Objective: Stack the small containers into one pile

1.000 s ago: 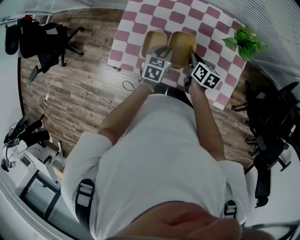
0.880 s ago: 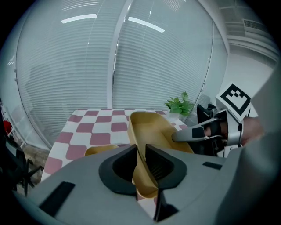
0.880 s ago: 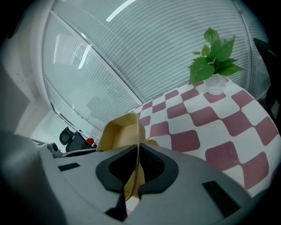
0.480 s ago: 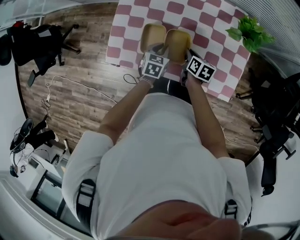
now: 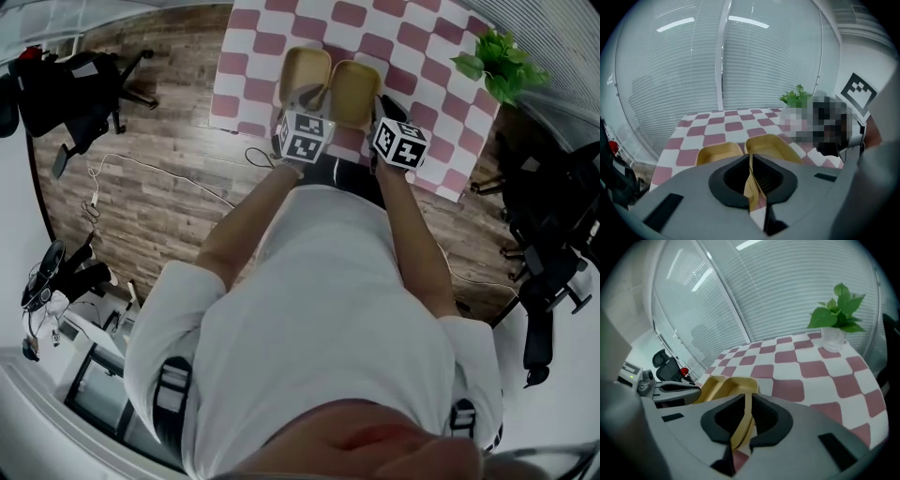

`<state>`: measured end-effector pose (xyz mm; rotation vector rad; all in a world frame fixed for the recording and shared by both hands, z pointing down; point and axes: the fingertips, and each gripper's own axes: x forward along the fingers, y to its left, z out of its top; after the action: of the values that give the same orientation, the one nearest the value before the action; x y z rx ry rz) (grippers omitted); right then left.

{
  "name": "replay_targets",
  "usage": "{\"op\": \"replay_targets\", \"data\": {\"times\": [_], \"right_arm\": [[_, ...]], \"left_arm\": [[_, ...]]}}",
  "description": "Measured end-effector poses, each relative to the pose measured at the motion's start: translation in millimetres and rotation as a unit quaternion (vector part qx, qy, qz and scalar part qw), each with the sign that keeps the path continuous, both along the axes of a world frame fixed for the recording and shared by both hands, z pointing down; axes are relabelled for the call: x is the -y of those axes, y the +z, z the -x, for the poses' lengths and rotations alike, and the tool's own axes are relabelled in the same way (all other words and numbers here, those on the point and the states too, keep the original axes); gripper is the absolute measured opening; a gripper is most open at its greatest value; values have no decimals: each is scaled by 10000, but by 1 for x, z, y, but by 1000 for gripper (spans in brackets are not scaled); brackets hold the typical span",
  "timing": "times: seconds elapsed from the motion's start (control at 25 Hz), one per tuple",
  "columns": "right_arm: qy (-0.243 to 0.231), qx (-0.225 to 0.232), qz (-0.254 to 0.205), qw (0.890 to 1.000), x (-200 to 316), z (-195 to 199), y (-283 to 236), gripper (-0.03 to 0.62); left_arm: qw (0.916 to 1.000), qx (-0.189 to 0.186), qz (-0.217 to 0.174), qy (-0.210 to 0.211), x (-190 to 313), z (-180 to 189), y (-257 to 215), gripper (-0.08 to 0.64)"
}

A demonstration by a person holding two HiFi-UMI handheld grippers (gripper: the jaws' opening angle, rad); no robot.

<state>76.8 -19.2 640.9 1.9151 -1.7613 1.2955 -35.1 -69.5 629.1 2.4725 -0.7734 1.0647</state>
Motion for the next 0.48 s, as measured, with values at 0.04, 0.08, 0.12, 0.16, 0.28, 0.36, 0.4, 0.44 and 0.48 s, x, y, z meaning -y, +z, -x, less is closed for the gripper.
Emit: {"op": "replay_targets", "data": {"times": [0.04, 0.08, 0.12, 0.16, 0.28, 0.36, 0.4, 0.44, 0.48], "right_arm": [[-143, -183, -64, 9997, 2, 1, -2, 58], [-293, -309, -100, 9990, 4, 3, -2, 49], [-420, -381, -113, 9983, 4, 7, 0, 44], [-516, -427, -110, 9977, 5, 10, 2, 43], [-661, -512, -55, 9965, 4, 15, 12, 40], [-675, -496, -7, 9965, 2, 15, 20, 40], [-667, -477, -7, 9966, 1, 15, 23, 40], [-668, -478, -30, 9966, 0, 16, 25, 35], [-687, -502, -65, 9964, 0, 16, 26, 34]], "left_arm": [[10000, 32, -56, 37, 0, 0, 1, 45], [9999, 79, -85, 87, -1, -1, 4, 42], [9998, 134, -96, 138, -2, -2, 8, 40], [9996, 194, -107, 190, -3, -3, 12, 38], [9985, 384, -191, 340, -6, -5, 24, 37], [9975, 501, -255, 419, -7, -6, 31, 37], [9969, 563, -308, 464, -7, -6, 34, 35], [9961, 620, -365, 506, -8, -5, 36, 35], [9955, 663, -411, 534, -8, -5, 38, 34]]}}
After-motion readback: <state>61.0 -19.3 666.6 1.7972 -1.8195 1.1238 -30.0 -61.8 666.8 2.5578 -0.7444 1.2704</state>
